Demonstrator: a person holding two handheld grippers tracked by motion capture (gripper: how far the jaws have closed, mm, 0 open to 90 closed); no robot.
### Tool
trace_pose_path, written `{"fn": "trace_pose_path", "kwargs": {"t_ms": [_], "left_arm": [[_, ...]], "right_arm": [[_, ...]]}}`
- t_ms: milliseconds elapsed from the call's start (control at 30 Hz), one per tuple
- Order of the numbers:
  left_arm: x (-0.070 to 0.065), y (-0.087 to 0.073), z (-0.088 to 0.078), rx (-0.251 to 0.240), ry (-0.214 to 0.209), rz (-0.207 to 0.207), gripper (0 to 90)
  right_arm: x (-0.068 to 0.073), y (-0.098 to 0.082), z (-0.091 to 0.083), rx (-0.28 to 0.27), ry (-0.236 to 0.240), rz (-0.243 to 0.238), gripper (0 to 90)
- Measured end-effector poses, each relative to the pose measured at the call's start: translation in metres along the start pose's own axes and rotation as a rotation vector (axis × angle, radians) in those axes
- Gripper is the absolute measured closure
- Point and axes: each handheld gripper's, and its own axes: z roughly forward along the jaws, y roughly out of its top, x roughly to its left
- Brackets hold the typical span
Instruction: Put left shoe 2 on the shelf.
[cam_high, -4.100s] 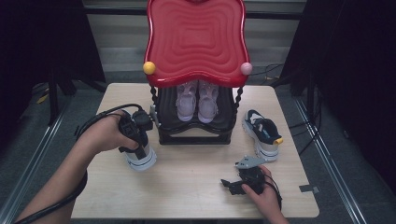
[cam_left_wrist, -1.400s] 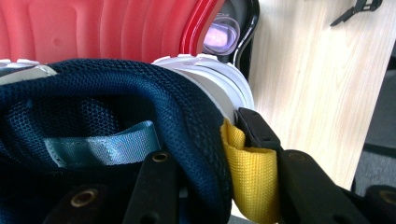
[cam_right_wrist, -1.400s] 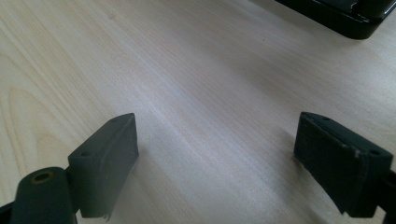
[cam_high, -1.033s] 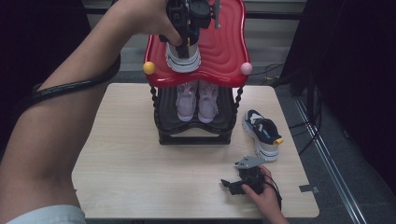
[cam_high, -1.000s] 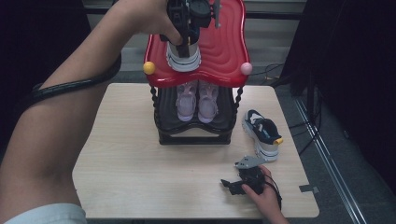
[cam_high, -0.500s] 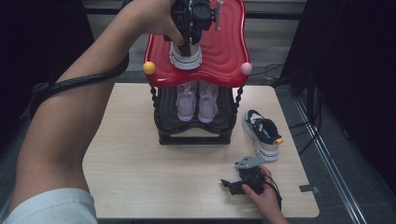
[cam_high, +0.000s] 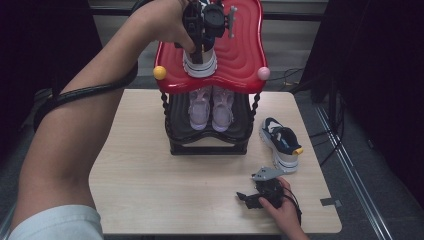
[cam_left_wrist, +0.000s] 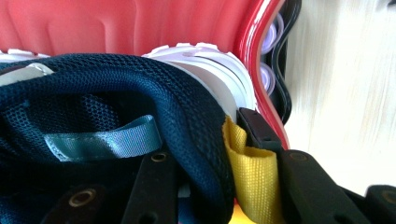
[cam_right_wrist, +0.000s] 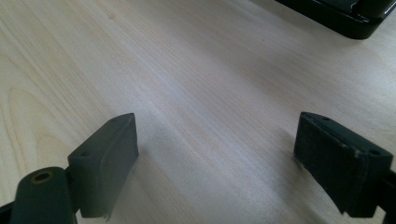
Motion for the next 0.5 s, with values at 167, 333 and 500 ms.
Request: {"fn": "trace_pose_path", "kwargs": {"t_ms": [167,333,500], "left_arm": [[-0.0009,-0.0001,0.0004,-0.009,0.009,-0.021,67.3],[0.0024,-0.0032,-0.0017,-0.043,0.025,-0.110,51.3],[0.0050,-0.0054,-0.0030,-0.045,-0.011,-0.202,38.0]], "right_arm": [[0.0001,0.0000,-0.0001,0.001,-0.001,0.001,12.9],[0.0000,0.0000,0.0000,0.000,0.000,0.000,12.9],[0.0000,0.0000,0.0000,0.000,0.000,0.000,12.9]]}}
